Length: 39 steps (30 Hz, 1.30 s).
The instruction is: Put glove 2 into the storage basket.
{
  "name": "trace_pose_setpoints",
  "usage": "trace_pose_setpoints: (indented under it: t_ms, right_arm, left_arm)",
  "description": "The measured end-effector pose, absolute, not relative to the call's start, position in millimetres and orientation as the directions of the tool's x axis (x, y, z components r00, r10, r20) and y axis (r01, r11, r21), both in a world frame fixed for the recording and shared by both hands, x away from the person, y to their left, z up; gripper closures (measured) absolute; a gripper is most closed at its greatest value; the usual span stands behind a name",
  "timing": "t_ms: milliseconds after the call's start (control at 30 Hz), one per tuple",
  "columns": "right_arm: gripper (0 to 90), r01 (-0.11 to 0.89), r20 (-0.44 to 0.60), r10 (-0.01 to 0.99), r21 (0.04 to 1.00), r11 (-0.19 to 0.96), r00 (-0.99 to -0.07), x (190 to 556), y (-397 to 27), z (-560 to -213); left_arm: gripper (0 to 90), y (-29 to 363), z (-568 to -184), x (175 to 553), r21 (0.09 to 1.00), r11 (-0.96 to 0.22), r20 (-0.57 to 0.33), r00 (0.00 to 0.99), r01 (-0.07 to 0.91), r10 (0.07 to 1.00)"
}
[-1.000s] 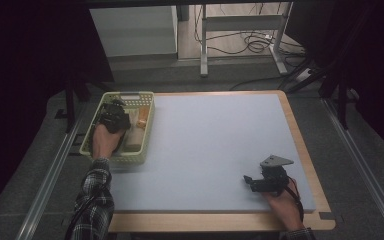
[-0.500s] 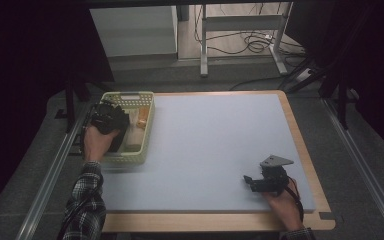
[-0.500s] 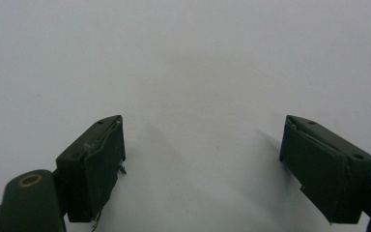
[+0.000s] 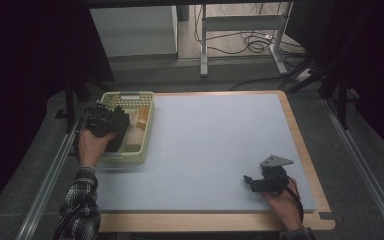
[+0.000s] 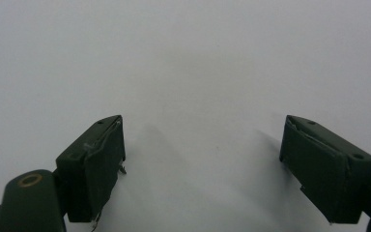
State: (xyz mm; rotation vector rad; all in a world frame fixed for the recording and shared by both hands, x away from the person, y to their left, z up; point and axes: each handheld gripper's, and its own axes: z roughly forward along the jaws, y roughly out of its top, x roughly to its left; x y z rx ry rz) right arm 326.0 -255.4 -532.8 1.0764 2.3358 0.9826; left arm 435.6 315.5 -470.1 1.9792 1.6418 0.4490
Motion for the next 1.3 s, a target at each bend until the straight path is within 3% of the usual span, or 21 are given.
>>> trace_pose_setpoints:
  t_ms: [567, 1300]
  right_arm:
    - [15.9, 0.503, -0.053, 0.774, 0.731, 0.461, -0.631, 326, -255, -533]
    - [15.9, 0.504, -0.055, 0.774, 0.729, 0.463, -0.631, 326, -255, -533]
  left_arm:
    - [14.5, 316, -462, 417, 0.629, -0.116, -0.133, 0.253, 0.768, 0.958]
    - [7.1, 301, -443, 390, 0.691, -0.140, -0.178, 0.355, 0.709, 0.918]
